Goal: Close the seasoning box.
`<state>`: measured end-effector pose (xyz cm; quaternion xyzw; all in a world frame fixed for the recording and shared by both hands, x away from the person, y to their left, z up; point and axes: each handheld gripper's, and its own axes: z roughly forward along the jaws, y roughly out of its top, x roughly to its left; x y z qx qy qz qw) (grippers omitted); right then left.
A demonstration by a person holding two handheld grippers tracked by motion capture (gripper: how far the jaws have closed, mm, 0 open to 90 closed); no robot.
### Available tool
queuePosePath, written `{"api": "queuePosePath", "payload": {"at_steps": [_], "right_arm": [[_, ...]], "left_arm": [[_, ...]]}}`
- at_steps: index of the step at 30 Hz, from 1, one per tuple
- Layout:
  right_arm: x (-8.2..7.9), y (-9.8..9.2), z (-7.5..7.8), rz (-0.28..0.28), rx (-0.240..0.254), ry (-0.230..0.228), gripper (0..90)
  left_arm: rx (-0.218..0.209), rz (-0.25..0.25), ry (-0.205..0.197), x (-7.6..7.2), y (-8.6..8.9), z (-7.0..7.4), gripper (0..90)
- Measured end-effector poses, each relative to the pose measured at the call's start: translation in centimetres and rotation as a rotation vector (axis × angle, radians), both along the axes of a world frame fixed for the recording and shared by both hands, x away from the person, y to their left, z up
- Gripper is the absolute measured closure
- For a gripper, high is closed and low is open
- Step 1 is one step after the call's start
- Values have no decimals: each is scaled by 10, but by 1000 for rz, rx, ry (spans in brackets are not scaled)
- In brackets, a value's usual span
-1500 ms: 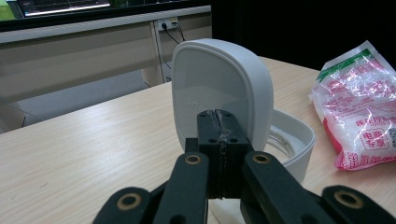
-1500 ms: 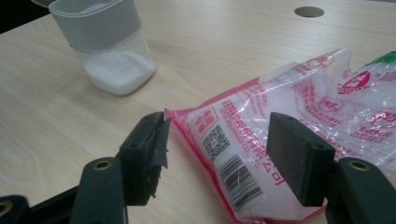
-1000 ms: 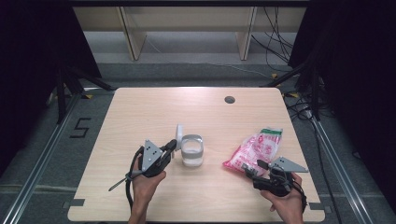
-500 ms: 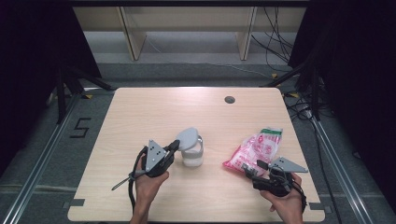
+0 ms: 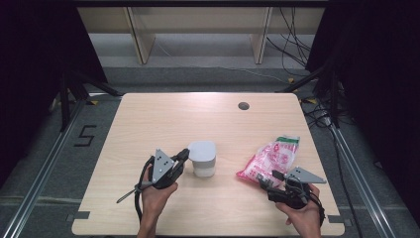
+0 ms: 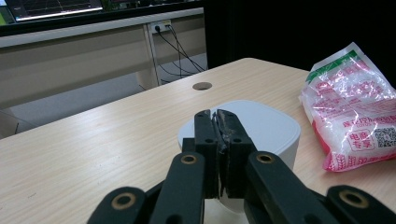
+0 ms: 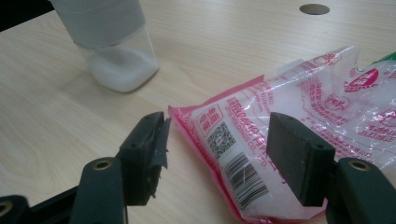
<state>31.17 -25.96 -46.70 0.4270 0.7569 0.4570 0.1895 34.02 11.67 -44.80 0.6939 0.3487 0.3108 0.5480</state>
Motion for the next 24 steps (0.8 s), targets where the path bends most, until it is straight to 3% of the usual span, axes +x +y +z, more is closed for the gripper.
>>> {"api": "queuePosePath", "payload": {"at_steps": [5,12,17,24], "right_arm": [[0,0,0,4,-2,-6,383],[0,1,0,3,1,1,384],[0,1,-1,6,8,2,384],[-1,2,-2,-3,21,8,384]], "left_arm": [[-15,-8,9,-2,0,-1,826],[-45,-41,21,-3,0,-1,646],[-31,-52,36,-5,-1,-1,463],[-16,-57,70,-8,-2,-3,362]]}}
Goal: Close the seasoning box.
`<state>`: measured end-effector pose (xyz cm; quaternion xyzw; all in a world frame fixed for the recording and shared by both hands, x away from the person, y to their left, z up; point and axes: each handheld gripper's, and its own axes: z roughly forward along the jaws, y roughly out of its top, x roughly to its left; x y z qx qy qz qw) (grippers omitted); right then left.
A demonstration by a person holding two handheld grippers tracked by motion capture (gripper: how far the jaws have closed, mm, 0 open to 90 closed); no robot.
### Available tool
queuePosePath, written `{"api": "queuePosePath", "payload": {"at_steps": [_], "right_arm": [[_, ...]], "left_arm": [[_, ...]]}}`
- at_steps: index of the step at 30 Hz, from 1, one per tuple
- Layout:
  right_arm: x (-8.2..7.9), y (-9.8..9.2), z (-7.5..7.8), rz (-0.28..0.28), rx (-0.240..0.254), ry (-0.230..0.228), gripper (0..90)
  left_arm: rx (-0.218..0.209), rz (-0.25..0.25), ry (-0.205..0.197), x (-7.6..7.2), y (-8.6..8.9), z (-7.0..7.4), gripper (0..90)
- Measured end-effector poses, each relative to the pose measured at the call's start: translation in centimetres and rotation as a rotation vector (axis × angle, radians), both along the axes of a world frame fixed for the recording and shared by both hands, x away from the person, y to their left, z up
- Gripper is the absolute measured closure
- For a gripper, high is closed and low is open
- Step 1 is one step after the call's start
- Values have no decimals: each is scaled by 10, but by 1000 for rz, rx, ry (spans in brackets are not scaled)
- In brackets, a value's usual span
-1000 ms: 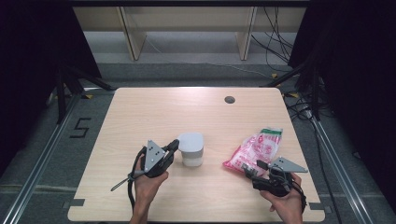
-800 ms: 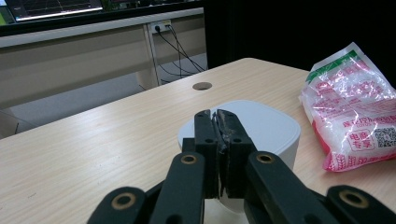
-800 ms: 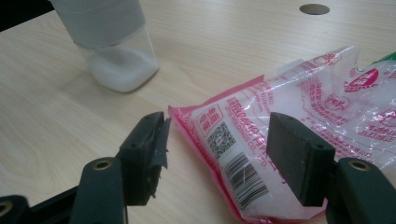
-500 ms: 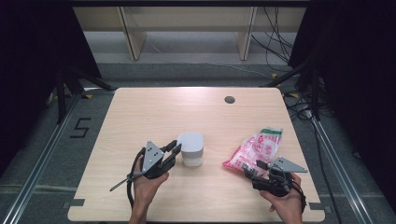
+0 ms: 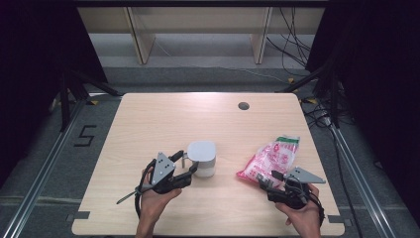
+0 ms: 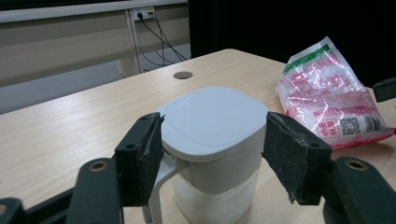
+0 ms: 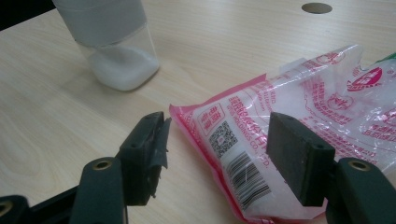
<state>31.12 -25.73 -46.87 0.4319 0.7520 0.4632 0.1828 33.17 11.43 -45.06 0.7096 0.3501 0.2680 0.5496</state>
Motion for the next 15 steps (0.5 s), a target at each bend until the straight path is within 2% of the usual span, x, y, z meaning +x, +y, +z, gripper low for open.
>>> {"api": "queuePosePath", "payload": {"at_steps": [1,6,7,8,10,13,15], "right_arm": [[-1,1,0,-11,13,15,383],[1,-1,0,14,-17,-11,384],[-2,1,1,-8,4,20,384],[-2,1,1,-8,5,24,384],[1,-1,0,17,-14,-9,384],[1,-1,0,19,-13,-10,384],[0,0,0,19,-30,-10,384]], "left_arm": [[3,-2,0,-1,0,0,356],[5,-8,8,-4,1,-3,343],[2,-8,13,-5,1,-4,338],[2,-10,14,-5,1,-4,336],[-3,-13,13,-6,1,-6,333],[5,-13,18,-9,0,-9,331],[13,-17,20,-11,0,-11,330]]}}
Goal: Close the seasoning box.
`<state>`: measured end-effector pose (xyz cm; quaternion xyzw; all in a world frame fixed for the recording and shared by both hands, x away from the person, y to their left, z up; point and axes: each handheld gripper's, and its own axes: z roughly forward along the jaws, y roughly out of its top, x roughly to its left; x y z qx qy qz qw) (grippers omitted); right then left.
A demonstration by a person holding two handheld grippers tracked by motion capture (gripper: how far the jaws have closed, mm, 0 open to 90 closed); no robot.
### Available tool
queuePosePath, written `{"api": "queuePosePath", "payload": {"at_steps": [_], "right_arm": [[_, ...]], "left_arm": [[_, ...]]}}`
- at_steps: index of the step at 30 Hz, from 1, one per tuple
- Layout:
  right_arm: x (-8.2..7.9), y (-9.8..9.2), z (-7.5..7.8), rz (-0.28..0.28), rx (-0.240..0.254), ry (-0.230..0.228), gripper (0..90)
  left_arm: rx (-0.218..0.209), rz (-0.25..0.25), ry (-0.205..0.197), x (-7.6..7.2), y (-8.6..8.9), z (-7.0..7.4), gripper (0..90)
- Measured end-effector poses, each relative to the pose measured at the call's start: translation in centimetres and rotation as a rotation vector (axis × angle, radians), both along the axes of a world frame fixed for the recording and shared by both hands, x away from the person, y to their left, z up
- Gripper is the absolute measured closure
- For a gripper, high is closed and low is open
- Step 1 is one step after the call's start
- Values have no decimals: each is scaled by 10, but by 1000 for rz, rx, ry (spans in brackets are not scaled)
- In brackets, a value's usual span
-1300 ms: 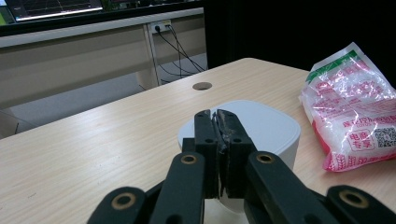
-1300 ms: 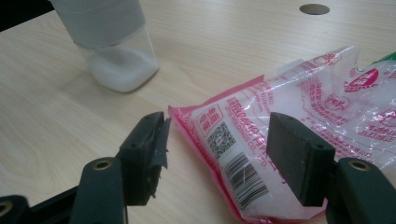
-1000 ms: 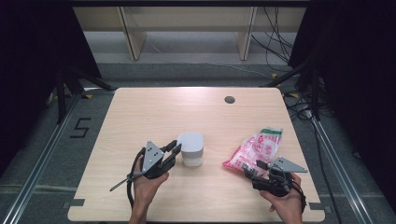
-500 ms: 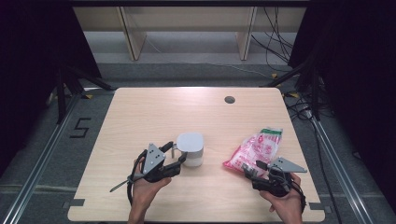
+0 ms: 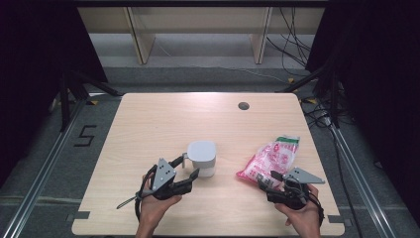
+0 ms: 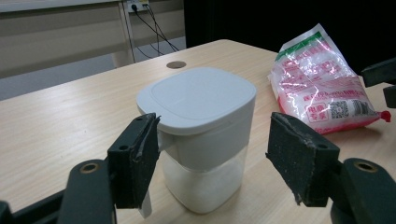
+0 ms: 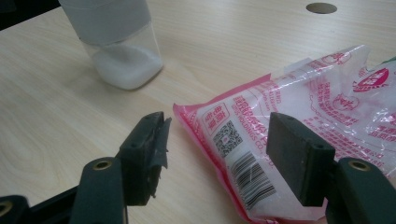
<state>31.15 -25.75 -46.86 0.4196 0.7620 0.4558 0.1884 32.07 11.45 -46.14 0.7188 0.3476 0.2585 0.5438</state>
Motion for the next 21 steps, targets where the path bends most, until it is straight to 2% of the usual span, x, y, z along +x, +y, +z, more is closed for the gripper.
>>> {"api": "queuePosePath", "payload": {"at_steps": [2,3,5,6,9,10,11,12,13,14,15,16,17,19,20,21], "right_arm": [[0,0,-1,-3,-8,-3,383],[0,1,-1,5,13,-2,384],[0,1,-1,0,20,11,383],[0,1,-1,1,20,10,383],[1,1,-1,13,14,1,383],[-1,2,0,1,16,18,383],[0,1,-1,10,-1,3,382],[0,2,-1,18,14,6,382],[0,3,-2,20,16,8,382],[-2,4,-1,5,25,24,382],[0,3,-1,19,2,1,382],[0,4,-2,25,17,5,382],[0,2,-1,21,-9,-5,381],[0,3,-1,25,-17,0,381],[-2,6,-2,14,15,22,379],[-2,6,-2,14,9,33,378]], "left_arm": [[-8,-1,1,-2,0,-2,329],[-24,4,12,-3,-1,-3,329],[-8,3,5,-4,0,-4,328],[-17,5,14,-5,0,-5,327],[-2,4,4,-8,1,-6,323],[-5,7,2,-9,1,-7,318],[-2,2,3,-10,1,-8,314],[-10,2,13,-12,0,-9,313],[6,-10,2,-12,0,-10,313],[13,-6,9,-13,0,-11,310],[2,-6,19,-14,-1,-13,308],[-3,-5,15,-15,-2,-14,308],[19,-14,14,-16,-1,-16,306],[17,-15,26,-18,-2,-21,300],[18,-22,32,-19,-3,-23,292],[16,-19,37,-19,-3,-24,288]]}}
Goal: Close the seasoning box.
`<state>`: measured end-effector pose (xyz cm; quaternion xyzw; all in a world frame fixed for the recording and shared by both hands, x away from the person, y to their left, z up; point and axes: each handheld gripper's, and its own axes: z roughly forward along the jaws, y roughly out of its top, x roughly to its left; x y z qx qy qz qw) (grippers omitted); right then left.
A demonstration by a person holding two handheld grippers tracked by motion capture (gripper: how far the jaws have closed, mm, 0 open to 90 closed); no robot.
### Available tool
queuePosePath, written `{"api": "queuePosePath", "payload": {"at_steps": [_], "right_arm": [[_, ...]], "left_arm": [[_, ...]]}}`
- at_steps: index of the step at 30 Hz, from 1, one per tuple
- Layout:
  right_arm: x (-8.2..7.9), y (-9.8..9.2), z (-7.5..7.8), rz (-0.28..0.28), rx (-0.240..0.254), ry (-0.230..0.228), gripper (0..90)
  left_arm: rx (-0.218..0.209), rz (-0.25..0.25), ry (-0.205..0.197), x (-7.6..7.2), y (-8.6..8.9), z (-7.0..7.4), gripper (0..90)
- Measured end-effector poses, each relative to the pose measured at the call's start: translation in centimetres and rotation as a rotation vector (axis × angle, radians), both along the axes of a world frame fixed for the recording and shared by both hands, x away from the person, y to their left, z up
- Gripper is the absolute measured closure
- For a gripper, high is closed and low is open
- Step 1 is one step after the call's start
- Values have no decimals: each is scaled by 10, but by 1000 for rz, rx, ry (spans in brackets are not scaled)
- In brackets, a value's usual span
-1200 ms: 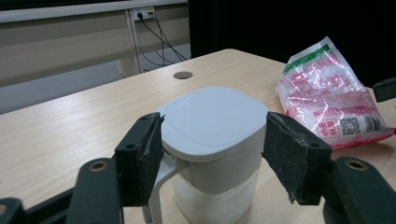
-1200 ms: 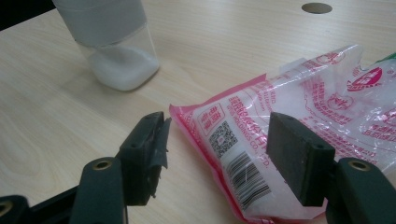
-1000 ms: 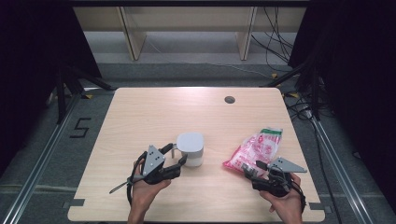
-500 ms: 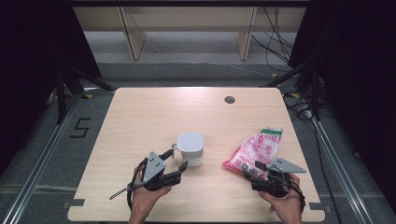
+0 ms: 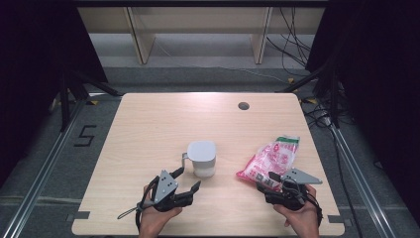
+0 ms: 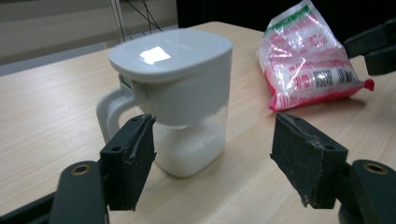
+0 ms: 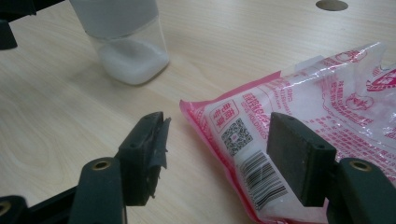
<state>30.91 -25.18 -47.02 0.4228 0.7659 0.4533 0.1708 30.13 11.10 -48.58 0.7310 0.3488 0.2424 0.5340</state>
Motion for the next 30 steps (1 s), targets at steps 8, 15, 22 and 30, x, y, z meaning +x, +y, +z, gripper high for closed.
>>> {"api": "queuePosePath", "payload": {"at_steps": [8,15,22,30], "right_arm": [[2,1,-1,13,-20,-23,326],[0,6,1,-18,4,-14,211],[-1,8,-1,13,2,-30,166],[-2,8,-2,22,-20,-7,170]], "left_arm": [[4,-10,9,-6,-1,-11,282],[16,-12,15,-11,-2,-11,263],[19,-14,21,-12,-3,-11,255],[21,-30,39,-10,-2,-12,251]]}}
